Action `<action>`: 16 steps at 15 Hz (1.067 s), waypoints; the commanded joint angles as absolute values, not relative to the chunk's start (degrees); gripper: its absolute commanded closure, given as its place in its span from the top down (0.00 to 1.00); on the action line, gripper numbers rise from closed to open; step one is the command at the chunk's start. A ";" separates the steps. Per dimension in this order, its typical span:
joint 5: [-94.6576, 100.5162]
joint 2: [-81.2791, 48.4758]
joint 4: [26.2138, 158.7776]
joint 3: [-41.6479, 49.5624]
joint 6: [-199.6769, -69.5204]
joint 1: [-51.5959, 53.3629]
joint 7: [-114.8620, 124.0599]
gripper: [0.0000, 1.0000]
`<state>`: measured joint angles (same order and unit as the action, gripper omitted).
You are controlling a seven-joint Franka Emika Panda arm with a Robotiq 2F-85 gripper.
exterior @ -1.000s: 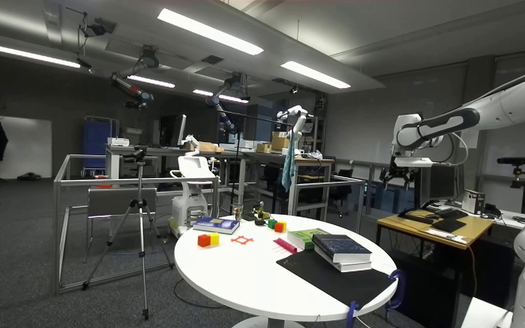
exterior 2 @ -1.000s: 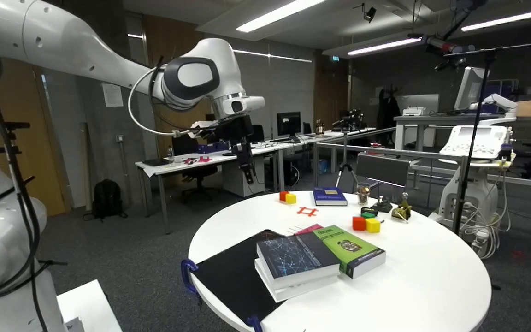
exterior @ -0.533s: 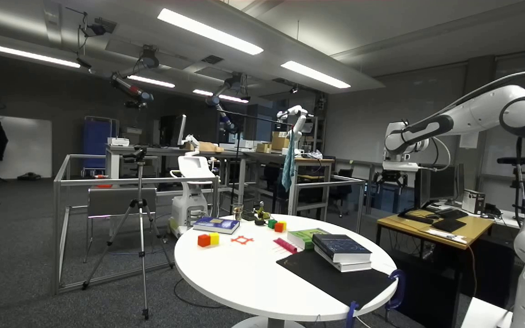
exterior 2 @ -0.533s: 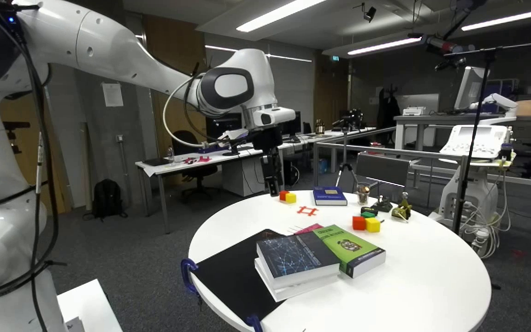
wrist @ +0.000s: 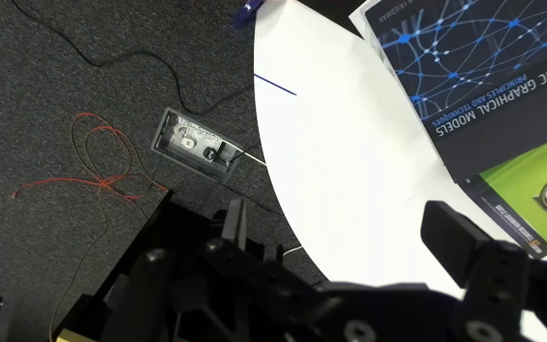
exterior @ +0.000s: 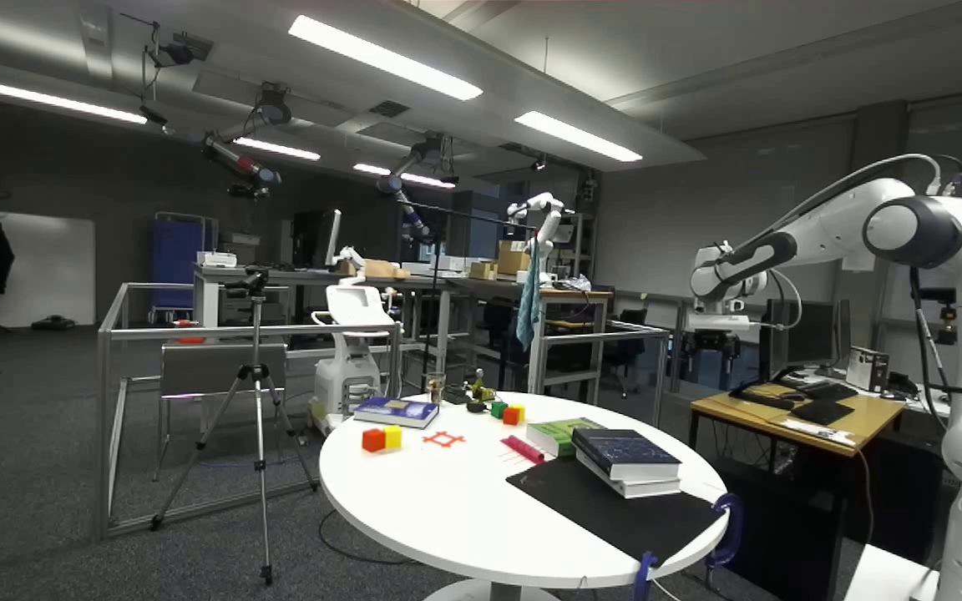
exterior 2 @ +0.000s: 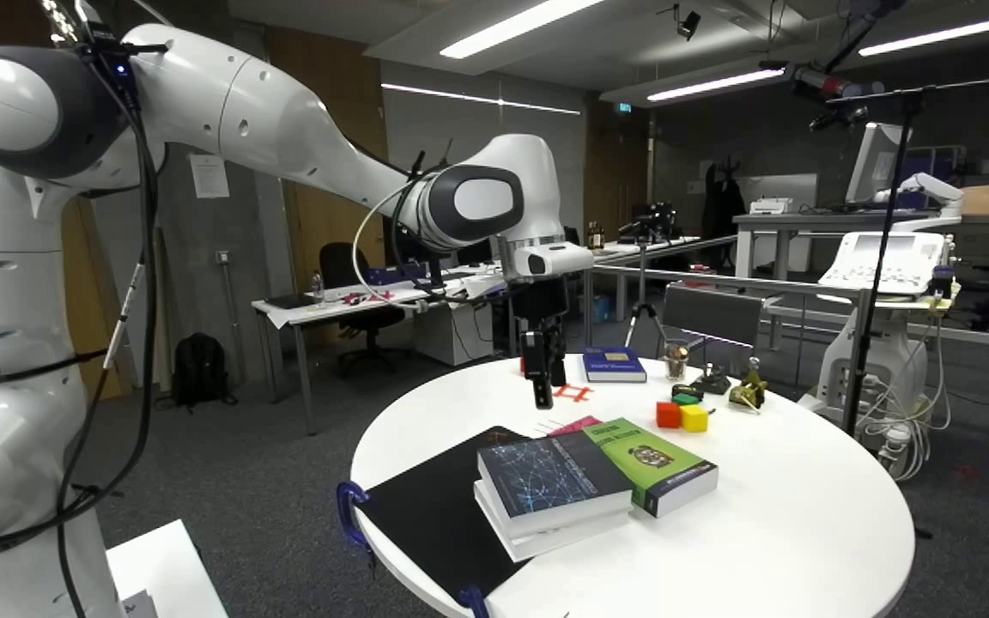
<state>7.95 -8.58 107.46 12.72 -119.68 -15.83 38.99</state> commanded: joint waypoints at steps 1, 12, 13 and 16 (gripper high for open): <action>7.42 -13.70 104.09 14.81 -120.39 -15.21 40.31 1.00; 7.57 -19.82 104.55 17.50 -119.56 -14.89 39.20 1.00; 7.56 -19.95 104.55 17.49 -119.56 -14.83 39.20 1.00; 7.57 -19.99 104.55 17.45 -119.56 -14.68 39.21 1.00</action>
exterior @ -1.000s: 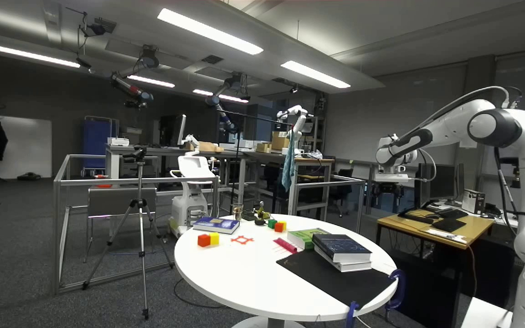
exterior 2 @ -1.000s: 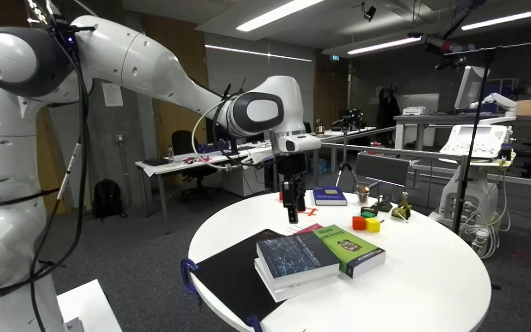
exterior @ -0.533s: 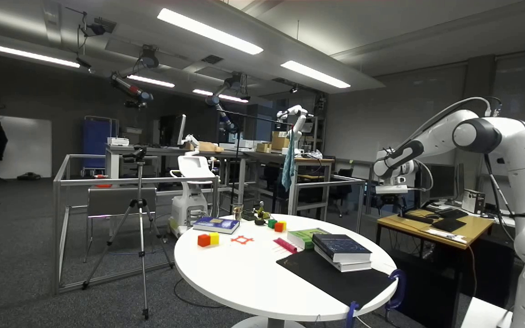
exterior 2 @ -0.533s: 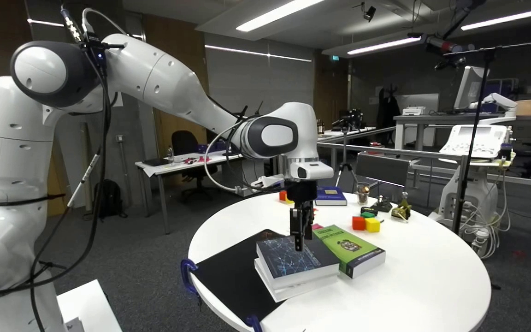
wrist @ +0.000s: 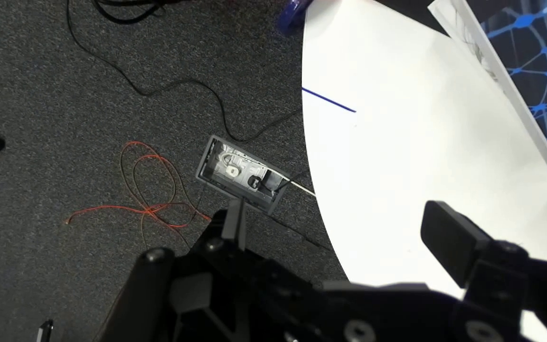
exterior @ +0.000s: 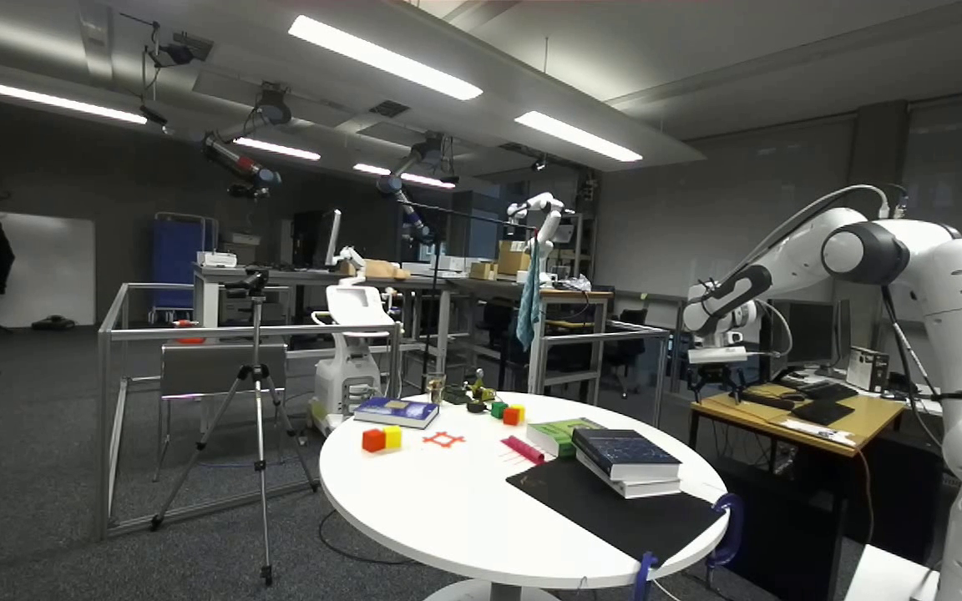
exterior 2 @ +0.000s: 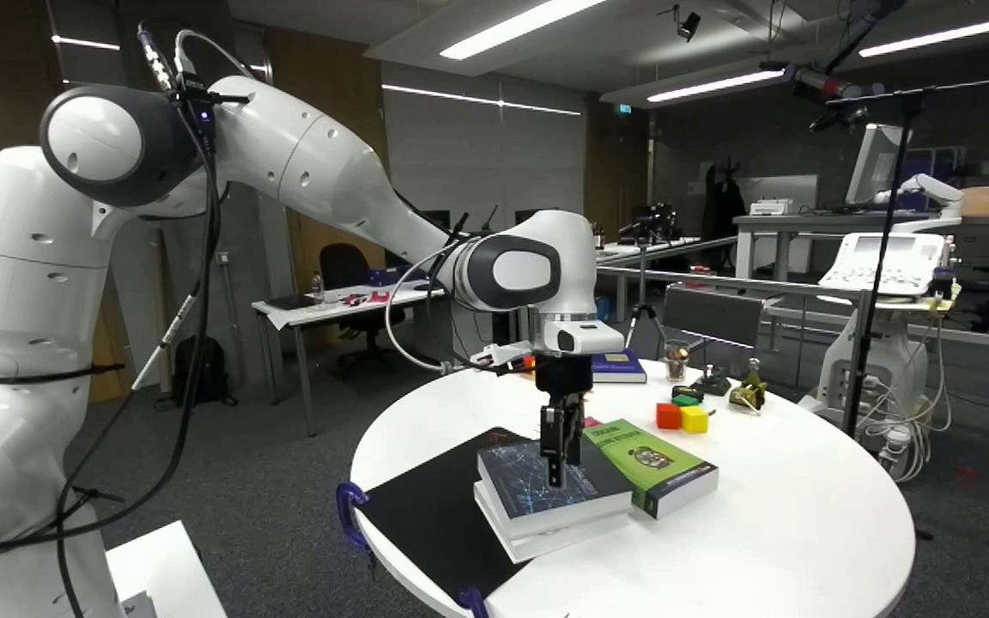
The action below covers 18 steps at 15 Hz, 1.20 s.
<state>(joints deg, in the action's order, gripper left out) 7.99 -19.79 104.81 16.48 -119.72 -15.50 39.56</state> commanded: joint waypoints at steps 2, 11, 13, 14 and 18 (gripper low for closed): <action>7.57 -19.99 104.55 17.45 -119.55 -14.66 39.21 1.00; -1.66 -28.80 97.99 16.97 -119.15 -12.99 61.48 1.00; -4.31 -31.77 95.57 16.75 -120.01 -13.03 66.81 1.00; -5.48 -33.34 94.08 16.71 -120.29 -13.10 69.40 1.00; -9.58 -40.01 87.27 16.56 -121.13 -14.00 78.96 1.00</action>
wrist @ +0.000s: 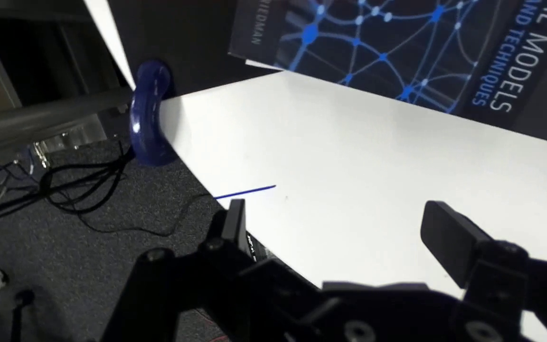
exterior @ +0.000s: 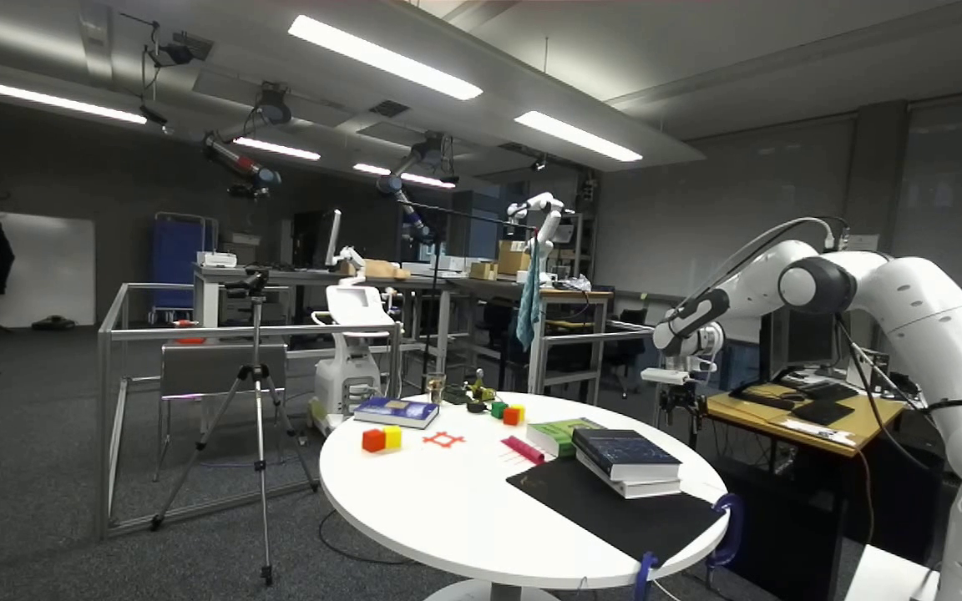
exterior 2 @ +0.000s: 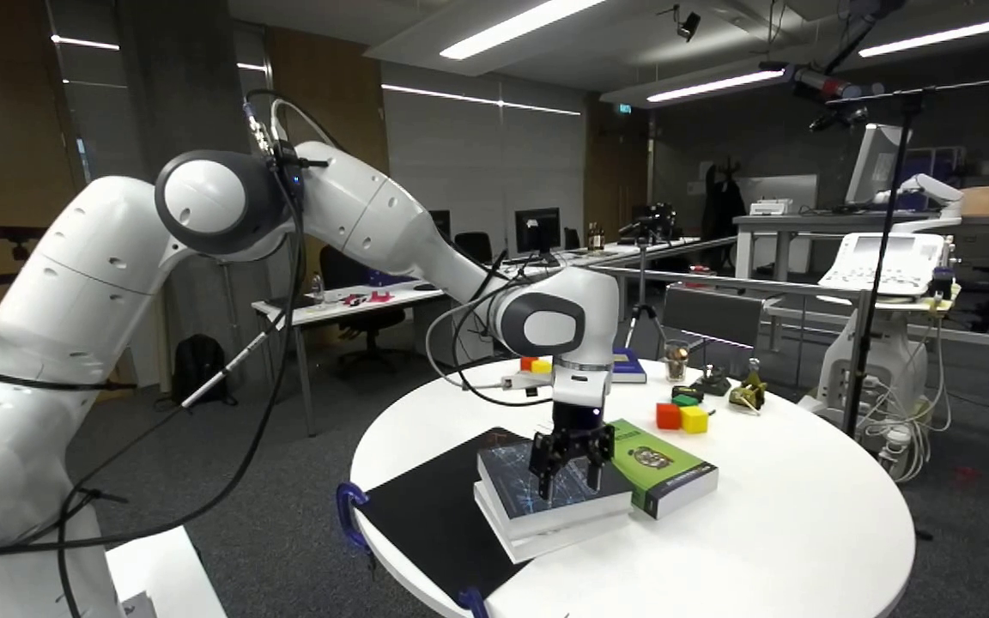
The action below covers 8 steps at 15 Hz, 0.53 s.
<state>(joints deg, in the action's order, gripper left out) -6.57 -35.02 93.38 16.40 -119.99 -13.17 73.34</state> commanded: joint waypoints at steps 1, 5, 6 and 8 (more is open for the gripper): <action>-10.13 -41.58 85.47 16.51 -121.17 -14.30 80.71 1.00; -10.56 -46.92 78.83 16.29 -119.89 -15.31 85.94 1.00; -10.61 -48.24 77.23 16.23 -119.72 -15.63 86.90 1.00; -10.72 -50.68 74.09 16.01 -119.36 -16.31 88.41 1.00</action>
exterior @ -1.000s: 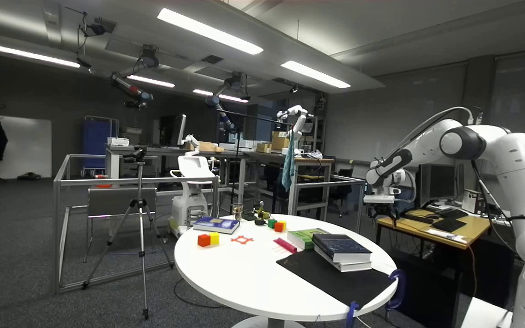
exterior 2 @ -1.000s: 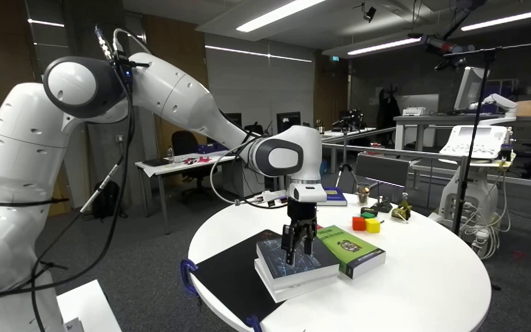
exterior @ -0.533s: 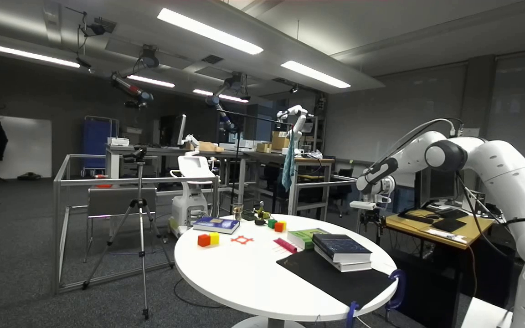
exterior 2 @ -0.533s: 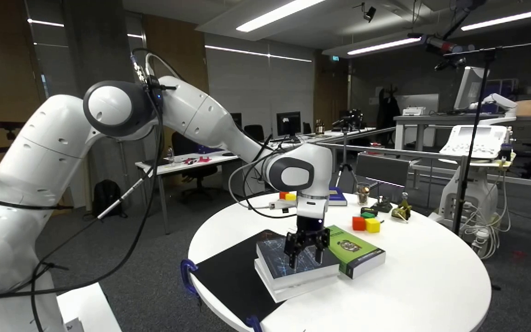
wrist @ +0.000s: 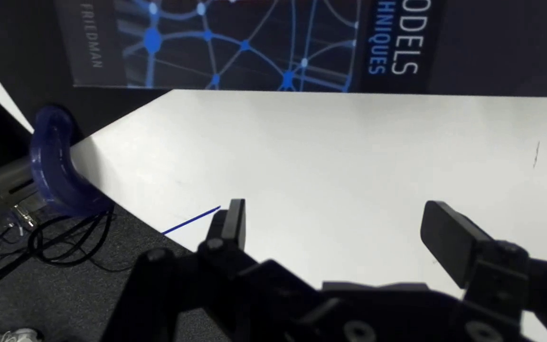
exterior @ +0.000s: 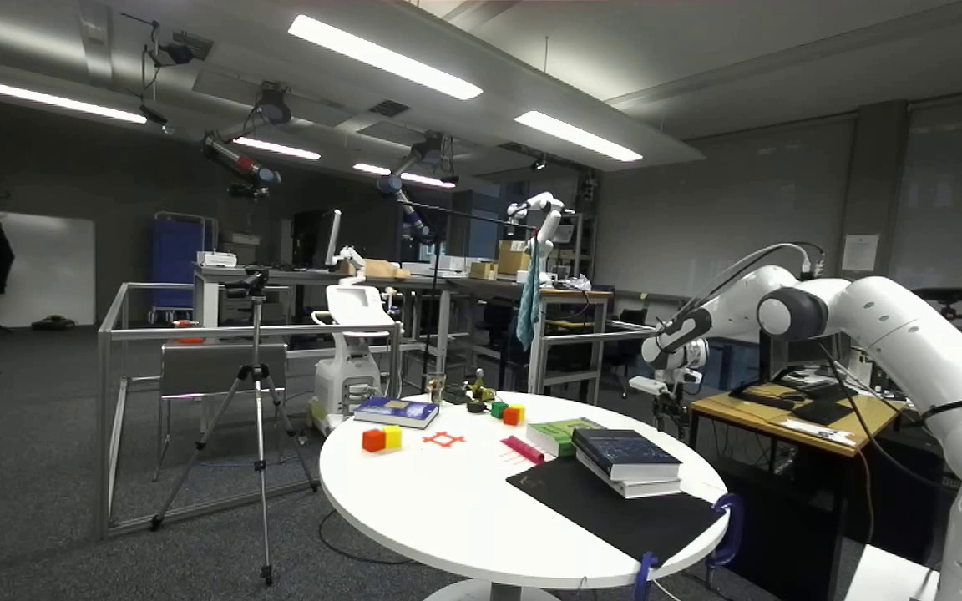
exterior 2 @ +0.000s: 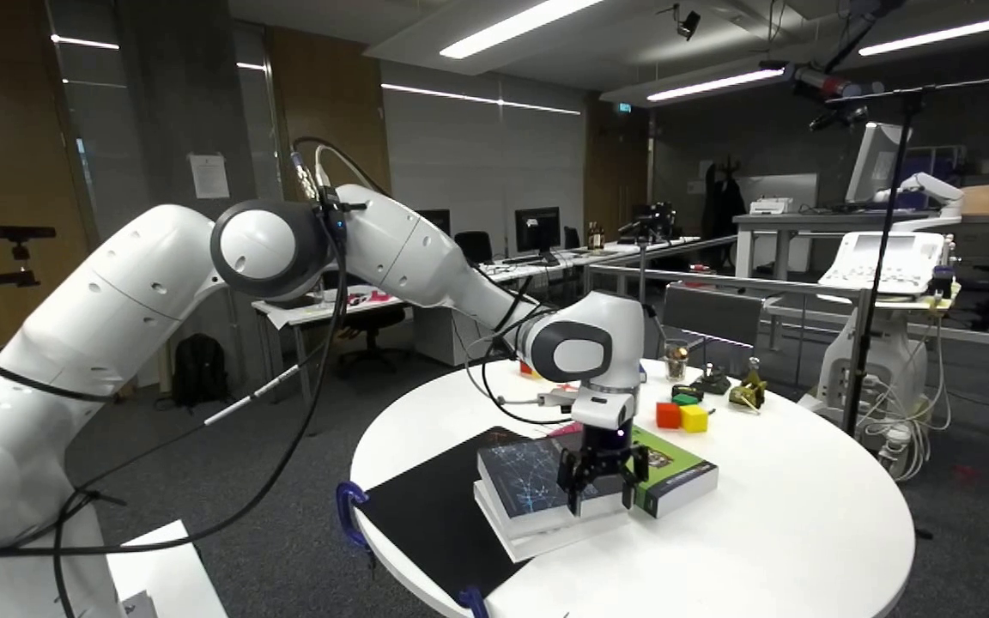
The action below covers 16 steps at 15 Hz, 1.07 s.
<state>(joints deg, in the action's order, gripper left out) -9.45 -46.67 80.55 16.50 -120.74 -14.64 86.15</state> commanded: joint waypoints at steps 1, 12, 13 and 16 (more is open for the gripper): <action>-10.78 -51.74 72.58 15.84 -119.07 -16.71 88.96 1.00; -10.36 -60.98 59.73 14.98 -115.95 -19.32 90.72 1.00; -10.29 -61.55 59.00 14.90 -115.97 -19.33 90.77 1.00; -10.13 -62.98 57.13 14.68 -115.44 -19.07 91.03 1.00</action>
<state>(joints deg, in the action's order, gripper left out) -9.90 -61.04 61.59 15.82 -118.30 -18.11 89.54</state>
